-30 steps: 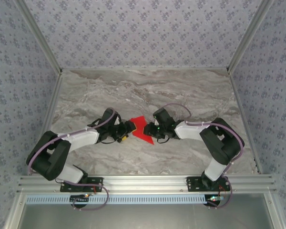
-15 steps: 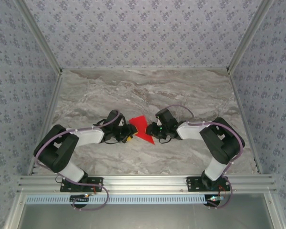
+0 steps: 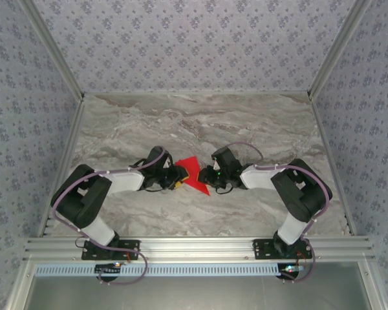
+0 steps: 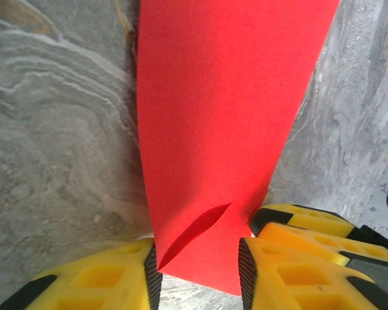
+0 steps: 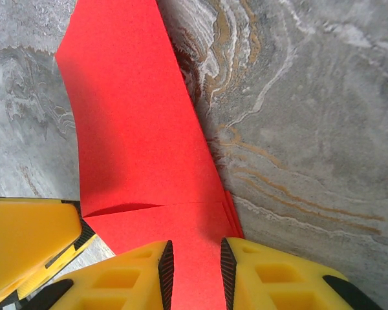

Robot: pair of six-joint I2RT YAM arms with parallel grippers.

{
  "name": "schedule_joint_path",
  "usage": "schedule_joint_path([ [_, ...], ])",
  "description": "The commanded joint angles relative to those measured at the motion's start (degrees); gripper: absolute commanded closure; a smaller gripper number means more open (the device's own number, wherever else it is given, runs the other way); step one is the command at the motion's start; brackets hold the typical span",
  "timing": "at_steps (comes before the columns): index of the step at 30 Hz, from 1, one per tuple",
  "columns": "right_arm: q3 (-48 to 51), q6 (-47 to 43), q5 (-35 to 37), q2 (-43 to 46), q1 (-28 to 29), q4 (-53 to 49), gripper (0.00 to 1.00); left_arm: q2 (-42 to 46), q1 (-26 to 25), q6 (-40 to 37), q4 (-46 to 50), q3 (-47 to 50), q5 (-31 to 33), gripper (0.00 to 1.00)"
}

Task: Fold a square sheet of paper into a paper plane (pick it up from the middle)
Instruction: Fold the wing for the fifth time at the center of the table.

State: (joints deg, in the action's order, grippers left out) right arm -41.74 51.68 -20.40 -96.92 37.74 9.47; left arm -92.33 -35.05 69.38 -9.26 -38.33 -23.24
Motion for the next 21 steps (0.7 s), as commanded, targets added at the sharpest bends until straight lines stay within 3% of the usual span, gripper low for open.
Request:
schedule_joint_path([
  [1, 1.32, -0.33, 0.01, -1.27, -0.37, -0.97, 0.7, -0.74, -0.46, 1.4, -3.79, -1.25, -1.92, 0.65],
  [11, -0.49, -15.02, -0.09, 1.83, -0.14, -2.54, 0.67, -0.84, -0.46, 2.18, -4.58, -1.05, -2.74, 0.94],
  [14, -1.39, -22.35, 2.57, 5.85, 0.39, -4.43, 0.57, -0.66, -0.51, 2.25, -3.34, -1.66, -2.61, 0.99],
  [18, -0.23, -31.58, 12.41, 11.52, 3.43, -6.01, 0.4, -0.13, -0.53, 2.25, -1.7, -2.35, -2.11, 1.0],
  [21, 1.87, -37.83, 17.63, 14.06, 5.54, -4.26, 0.33, 0.31, -0.55, 2.16, -0.38, -2.85, -1.82, 1.0],
])
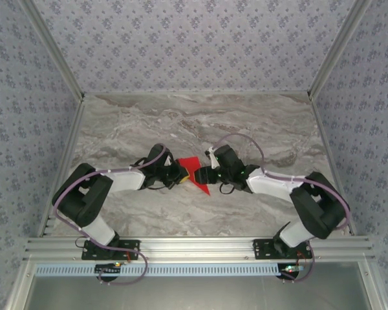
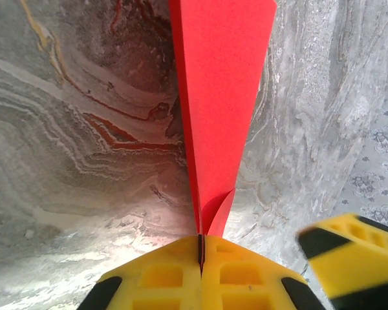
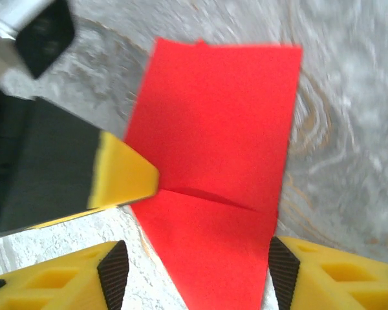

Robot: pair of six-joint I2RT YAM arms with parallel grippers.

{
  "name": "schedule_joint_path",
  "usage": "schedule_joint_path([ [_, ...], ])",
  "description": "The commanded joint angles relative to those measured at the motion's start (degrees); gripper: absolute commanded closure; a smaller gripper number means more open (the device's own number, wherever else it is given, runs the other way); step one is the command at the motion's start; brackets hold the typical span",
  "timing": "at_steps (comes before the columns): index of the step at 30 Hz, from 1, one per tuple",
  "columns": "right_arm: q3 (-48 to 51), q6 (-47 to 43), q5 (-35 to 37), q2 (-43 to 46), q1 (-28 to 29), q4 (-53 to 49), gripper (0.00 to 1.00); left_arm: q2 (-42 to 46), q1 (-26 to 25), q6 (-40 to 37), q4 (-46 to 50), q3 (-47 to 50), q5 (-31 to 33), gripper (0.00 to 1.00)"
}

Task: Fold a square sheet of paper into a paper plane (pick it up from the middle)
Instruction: Fold the wing for the fifth time at the center of the table.

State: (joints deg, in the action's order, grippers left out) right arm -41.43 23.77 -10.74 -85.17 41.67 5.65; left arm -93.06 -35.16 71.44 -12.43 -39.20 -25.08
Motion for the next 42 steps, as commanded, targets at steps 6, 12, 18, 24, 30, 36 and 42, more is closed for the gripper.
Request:
schedule_joint_path([
  [6, 5.95, -23.93, 17.79, 4.36, 8.67, 6.91, 0.3, 1.68, -0.49, 0.19, 4.18, -2.63, 0.3, 1.0],
  [12, 7.81, -34.54, 24.98, 0.13, 13.86, 14.17, 0.3, 2.16, -0.44, 0.19, 4.77, -3.07, 0.21, 1.0],
  [18, 7.44, -38.34, 28.1, -5.4, 15.36, 19.49, 0.35, 2.07, -0.56, 0.49, 4.96, -3.16, 0.11, 1.0],
  [24, 6.69, -39.5, 30.02, -9.77, 15.85, 22.58, 0.46, 2.14, -0.55, 0.62, 5.13, -3.12, 0.21, 1.0],
  [30, 6.58, -40.9, 30.6, -11.86, 15.87, 25.07, 0.61, 2.15, -0.56, 0.77, 5.35, -3.25, 0.21, 1.0],
  [36, 6.28, -41.0, 31.08, -13.09, 15.8, 26.24, 0.71, 2.24, -0.55, 0.89, 5.39, -3.16, 0.17, 1.0],
  [42, 7.42, -39.05, 26.43, -11.46, 14.64, 25.79, 0.91, 3.73, 1.15, -1.2, 7.93, -3.95, -0.36, 0.95],
])
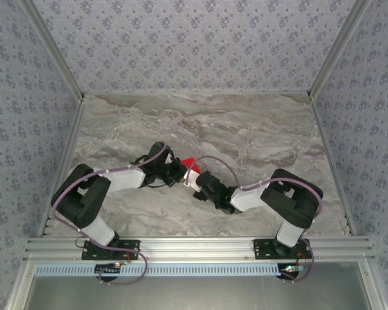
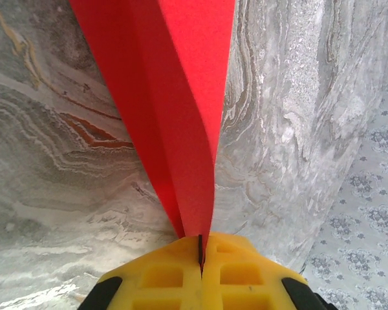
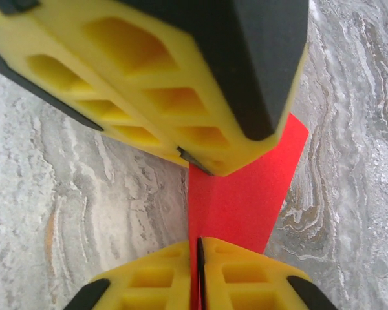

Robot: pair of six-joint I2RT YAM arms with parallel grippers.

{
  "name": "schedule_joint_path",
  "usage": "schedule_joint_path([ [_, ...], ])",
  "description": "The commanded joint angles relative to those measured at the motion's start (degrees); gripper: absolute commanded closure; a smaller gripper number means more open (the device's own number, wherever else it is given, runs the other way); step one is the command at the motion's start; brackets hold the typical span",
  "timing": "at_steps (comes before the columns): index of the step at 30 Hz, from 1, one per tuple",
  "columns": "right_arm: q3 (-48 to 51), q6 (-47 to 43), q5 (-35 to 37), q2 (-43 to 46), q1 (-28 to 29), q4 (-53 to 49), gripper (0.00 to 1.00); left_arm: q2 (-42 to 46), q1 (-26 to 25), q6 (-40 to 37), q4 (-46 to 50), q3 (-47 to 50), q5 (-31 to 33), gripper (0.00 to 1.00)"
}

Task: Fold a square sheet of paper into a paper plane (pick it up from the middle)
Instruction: Fold the wing for the fifth time at the center of the table.

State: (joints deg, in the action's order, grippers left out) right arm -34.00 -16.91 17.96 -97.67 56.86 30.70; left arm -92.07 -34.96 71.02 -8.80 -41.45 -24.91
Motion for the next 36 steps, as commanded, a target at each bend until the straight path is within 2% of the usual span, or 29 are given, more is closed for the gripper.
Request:
schedule_joint_path([
  [1, -0.01, 2.73, -3.92, 1.59, -1.06, -0.18, 0.93, 3.49, 1.96, -1.63, 5.53, -1.83, -0.58, 0.92],
  [7, -0.03, 8.59, -12.89, 3.49, -3.55, -3.16, 0.95, 9.76, 9.91, -7.95, 13.65, -3.15, -0.67, 0.6],
  [10, -0.34, 11.19, -16.02, 3.06, -4.6, -3.33, 0.96, 12.79, 12.72, -10.73, 16.97, -3.56, 0.09, 0.51],
  [12, -0.45, 13.19, -18.26, 2.77, -5.39, -3.03, 0.97, 14.21, 13.5, -11.84, 18.02, -3.35, 0.47, 0.49],
  [16, -1.04, 17.31, -22.9, 2.03, -7.11, -3.0, 0.97, 16.01, 13.55, -11.44, 13.41, 0.53, -0.82, 0.49],
  [20, -1.99, 20.87, -27.18, 1.89, -9.26, -4.15, 0.98, 17.09, 12.88, -9.97, 5.77, 5.94, -2.42, 0.53],
  [25, -4.59, 25.36, -34.79, 1.19, -12.33, -8.58, 0.98, 16.87, 9.13, -8.88, -2.64, 10.41, -2.53, 0.59],
  [28, -6.31, 27.84, -36.29, 0.3, -12.56, -11.39, 0.99, 15.6, 6.62, -7.7, -7.61, 12.35, -2.13, 0.62],
  [36, -6.92, 34.79, -39.97, -2.46, -13.15, -10.31, 0.98, 11.12, 2.51, -5.52, -17.98, 15.37, -0.72, 0.68],
])
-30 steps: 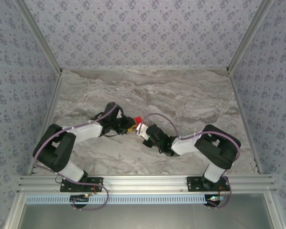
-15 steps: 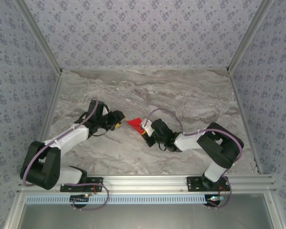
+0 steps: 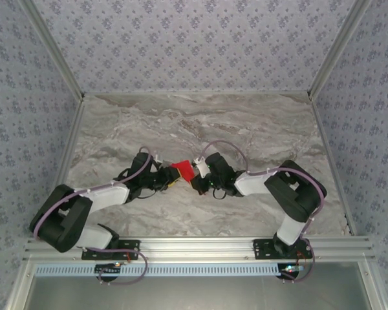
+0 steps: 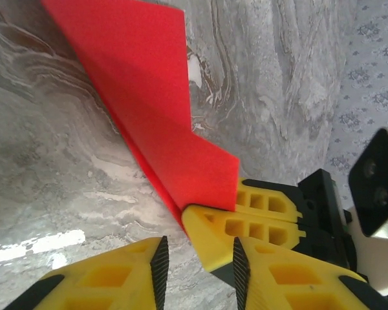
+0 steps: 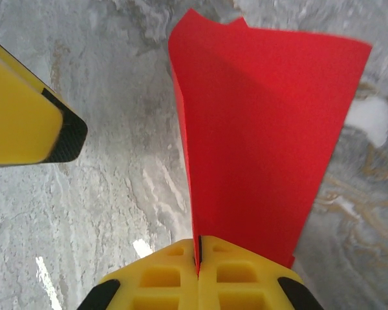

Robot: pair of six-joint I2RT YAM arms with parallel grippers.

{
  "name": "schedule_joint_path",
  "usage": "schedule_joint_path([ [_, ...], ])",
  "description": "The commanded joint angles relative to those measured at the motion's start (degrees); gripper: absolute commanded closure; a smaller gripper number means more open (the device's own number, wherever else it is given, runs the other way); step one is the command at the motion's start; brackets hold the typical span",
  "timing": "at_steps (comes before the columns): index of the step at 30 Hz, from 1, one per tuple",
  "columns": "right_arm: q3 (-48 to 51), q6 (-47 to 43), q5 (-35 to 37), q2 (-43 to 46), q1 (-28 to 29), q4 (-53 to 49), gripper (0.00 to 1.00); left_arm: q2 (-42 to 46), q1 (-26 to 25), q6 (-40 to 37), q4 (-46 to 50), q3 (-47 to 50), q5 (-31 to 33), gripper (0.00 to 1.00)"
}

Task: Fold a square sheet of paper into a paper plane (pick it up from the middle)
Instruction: Fold the wing for the fifth time at the center of the table.

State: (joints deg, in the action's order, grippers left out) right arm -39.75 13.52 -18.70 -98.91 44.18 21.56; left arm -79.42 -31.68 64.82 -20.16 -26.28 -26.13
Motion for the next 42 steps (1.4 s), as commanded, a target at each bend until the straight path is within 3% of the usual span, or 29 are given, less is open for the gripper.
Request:
schedule_joint_path([
  [1, -1.2, 5.16, -3.97, -1.41, -0.65, -1.09, 0.98, -2.17, -0.92, 0.76, -7.37, 0.1, 0.49, 0.69],
  [8, -0.52, 11.5, -10.68, -3.34, -3.9, 1.71, 0.93, -6.64, -1.15, 0.19, -11.23, -1.02, 0.0, 0.75],
  [28, 1.87, 14.41, -12.96, -3.92, -6.71, 3.49, 0.8, -16.9, -2.55, -0.41, -15.09, -7.2, -2.39, 0.82],
  [42, -0.14, 16.98, -16.65, -5.75, -7.86, 1.11, 0.94, -14.88, -2.63, -1.02, -15.35, -5.27, -2.26, 0.82],
])
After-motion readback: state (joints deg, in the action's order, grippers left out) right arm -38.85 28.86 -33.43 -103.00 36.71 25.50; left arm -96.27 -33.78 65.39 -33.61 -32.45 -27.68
